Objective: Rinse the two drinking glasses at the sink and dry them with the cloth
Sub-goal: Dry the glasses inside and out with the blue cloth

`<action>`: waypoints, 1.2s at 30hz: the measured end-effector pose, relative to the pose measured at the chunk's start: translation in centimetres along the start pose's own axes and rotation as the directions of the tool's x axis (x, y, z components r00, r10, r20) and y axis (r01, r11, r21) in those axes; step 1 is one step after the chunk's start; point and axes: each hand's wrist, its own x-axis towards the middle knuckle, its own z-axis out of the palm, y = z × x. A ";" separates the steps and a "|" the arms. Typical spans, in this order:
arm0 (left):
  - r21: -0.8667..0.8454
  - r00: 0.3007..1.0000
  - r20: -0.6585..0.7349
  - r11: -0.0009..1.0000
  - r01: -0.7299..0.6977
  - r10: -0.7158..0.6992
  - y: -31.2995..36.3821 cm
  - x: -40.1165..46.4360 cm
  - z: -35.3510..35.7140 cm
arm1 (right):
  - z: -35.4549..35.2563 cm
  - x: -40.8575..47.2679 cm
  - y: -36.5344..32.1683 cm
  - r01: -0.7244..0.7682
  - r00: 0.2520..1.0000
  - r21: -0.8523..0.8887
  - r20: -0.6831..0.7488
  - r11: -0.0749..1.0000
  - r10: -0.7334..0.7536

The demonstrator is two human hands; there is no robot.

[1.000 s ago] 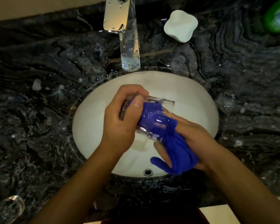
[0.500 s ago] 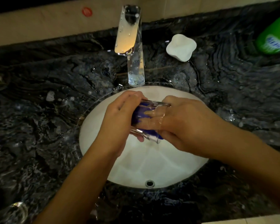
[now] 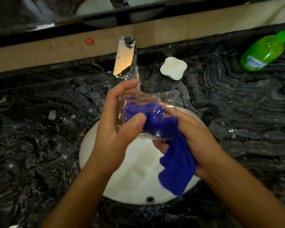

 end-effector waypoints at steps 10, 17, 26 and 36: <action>-0.060 0.938 -0.022 0.937 0.345 -0.346 1.1 -0.8 0.2 | 0.0 -2.2 -0.8 0.215 0.974 -0.774 0.217 0.595 -0.069; -0.085 0.829 0.021 0.825 0.558 -0.559 0.3 -0.3 0.7 | -0.9 -1.5 -0.5 0.360 0.815 -0.707 0.556 -0.608 -0.164; -0.102 0.971 0.102 0.968 0.228 -0.218 -1.4 -0.7 0.5 | -2.7 -1.3 -1.0 0.153 0.988 -0.671 0.098 0.725 -0.118; -0.139 0.906 -0.025 0.899 0.416 -0.423 -1.6 0.5 1.1 | -2.1 -1.3 -0.6 0.109 0.991 -0.802 0.132 0.587 -0.003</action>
